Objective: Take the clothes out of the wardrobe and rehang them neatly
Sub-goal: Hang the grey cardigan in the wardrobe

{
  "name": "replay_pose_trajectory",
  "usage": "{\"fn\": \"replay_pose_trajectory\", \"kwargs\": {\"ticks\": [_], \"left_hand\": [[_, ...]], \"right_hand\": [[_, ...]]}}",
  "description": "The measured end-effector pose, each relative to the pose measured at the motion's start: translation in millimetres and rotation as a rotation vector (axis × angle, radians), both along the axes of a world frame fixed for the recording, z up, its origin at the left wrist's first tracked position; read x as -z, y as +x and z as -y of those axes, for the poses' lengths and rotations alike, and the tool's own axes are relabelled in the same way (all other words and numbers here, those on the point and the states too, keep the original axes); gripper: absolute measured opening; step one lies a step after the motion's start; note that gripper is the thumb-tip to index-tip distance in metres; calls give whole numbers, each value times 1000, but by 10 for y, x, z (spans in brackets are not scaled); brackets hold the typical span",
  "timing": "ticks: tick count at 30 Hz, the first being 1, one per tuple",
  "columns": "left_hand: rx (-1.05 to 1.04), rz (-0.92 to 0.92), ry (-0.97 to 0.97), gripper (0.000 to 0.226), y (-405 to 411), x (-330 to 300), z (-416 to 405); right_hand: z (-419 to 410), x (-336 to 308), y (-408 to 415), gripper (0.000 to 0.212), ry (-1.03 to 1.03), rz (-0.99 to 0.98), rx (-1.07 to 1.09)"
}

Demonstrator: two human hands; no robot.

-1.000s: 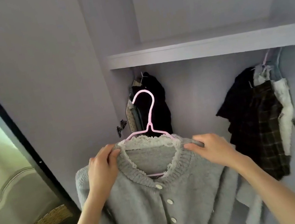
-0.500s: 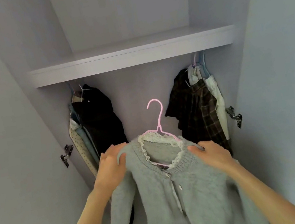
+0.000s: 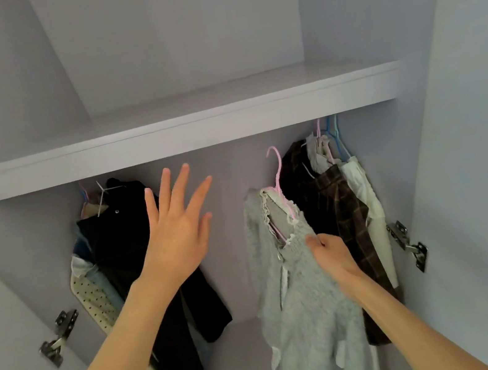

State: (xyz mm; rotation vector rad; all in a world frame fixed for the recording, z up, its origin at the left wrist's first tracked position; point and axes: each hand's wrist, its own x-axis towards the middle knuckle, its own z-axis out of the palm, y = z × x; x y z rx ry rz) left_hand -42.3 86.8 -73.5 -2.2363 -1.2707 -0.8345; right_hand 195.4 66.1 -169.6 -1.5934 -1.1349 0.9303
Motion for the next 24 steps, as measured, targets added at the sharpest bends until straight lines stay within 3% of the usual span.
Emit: {"fn": "replay_pose_trajectory", "kwargs": {"ticks": [5,11,24], "left_hand": [[-53,-85,128,60,305,-303,-494],[-134,-52,157,60,480,-406,-915],[-205,-114,290,58,386,-451,-1082]], "right_hand": [[-551,-108,113,38,62,53,47],[-927,-90,320,39,108,124,79],[-1484,-194,133,42,164,146,76]]}}
